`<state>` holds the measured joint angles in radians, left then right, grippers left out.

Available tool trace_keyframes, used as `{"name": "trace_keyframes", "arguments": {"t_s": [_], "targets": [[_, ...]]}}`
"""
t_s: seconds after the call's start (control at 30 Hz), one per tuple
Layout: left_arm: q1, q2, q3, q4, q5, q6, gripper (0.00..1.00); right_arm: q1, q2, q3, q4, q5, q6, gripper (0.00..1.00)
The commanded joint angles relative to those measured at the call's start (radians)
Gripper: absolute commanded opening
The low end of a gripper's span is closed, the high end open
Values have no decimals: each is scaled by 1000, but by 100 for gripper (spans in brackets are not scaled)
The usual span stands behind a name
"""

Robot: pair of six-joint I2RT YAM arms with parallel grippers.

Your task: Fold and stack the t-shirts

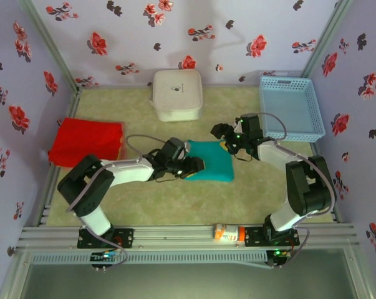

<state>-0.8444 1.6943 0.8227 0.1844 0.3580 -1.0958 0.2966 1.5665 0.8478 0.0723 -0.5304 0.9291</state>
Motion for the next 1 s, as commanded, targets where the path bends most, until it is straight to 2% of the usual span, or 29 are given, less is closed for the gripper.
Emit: {"name": "trace_keyframes", "arguments": {"t_s": [0.0,0.17,0.27,0.37,0.47,0.6,0.63,0.73,0.83,0.97], "targets": [[5,54,-65,123,-42,-47,52,17,-22,-32,-18,24,24,79],[5,123,-109,215,-22,-84,51,20,3,-67,3,28,24,79],[5,88,-114,209,-10,-95,51,20,11,-77,3,31,19,79],[7,-3,-58,29,-35,-29,51,21,9,-72,-9,36,8,79],[17,-89,63,-255,-97,109,53,20,6,-60,-25,34,-4,79],[29,-157,214,-539,-224,325,63,19,-8,-47,-48,37,-13,79],[32,-164,246,-596,-265,371,69,20,-13,-46,-53,40,-16,79],[66,-151,296,-690,-289,449,78,21,-26,-45,-69,44,-22,79],[111,-85,348,-779,-279,490,80,20,-34,-43,-81,46,-25,79],[142,12,413,-816,-241,498,79,19,-34,-46,-93,56,-35,79]]}}
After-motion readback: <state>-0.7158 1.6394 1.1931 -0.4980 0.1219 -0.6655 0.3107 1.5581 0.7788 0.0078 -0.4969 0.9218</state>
